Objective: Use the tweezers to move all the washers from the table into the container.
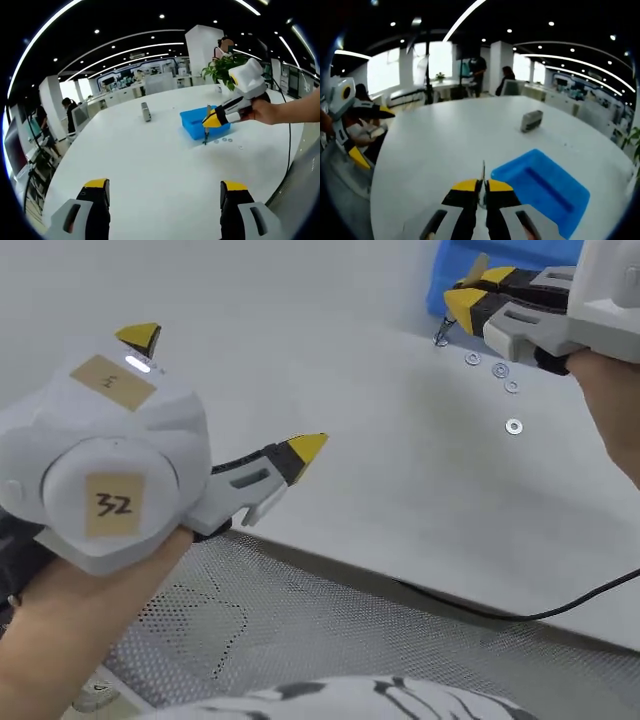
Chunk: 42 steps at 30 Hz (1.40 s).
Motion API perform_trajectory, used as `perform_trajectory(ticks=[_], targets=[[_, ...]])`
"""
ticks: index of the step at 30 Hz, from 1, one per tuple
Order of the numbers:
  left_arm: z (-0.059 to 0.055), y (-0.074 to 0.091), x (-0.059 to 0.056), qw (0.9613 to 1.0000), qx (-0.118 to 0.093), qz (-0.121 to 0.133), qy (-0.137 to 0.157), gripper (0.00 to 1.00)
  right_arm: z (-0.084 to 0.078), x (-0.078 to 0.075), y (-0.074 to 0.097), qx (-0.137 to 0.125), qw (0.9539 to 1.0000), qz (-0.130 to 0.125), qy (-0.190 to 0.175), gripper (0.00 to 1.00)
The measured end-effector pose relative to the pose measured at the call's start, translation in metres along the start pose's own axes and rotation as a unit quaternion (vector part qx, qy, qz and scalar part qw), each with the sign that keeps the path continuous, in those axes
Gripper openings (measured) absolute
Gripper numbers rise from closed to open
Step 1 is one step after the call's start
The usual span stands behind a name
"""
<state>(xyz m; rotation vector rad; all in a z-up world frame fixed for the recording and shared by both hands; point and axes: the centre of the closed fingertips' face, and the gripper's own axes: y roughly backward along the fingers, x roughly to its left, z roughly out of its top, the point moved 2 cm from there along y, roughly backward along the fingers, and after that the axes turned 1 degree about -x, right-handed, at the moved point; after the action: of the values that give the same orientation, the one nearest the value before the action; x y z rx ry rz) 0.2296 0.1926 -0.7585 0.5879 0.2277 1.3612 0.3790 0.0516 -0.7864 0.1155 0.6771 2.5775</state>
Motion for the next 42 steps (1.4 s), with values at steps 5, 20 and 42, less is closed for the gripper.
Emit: perform_trajectory(ticks=[5, 20, 42], targets=[[0.000, 0.000, 0.001, 1.0000, 0.002, 0.001, -0.003, 0.93, 0.000, 0.001, 0.001, 0.000, 1.0000, 0.000, -0.006, 0.01], [-0.005, -0.002, 0.000, 0.9998, 0.013, -0.004, -0.011, 0.95, 0.010, 0.010, 0.012, 0.009, 0.9999, 0.006, -0.005, 0.00], [-0.007, -0.002, 0.003, 0.9996, 0.016, 0.006, -0.021, 0.97, 0.072, -0.003, 0.043, -0.059, 0.9966, -0.005, -0.058, 0.00]])
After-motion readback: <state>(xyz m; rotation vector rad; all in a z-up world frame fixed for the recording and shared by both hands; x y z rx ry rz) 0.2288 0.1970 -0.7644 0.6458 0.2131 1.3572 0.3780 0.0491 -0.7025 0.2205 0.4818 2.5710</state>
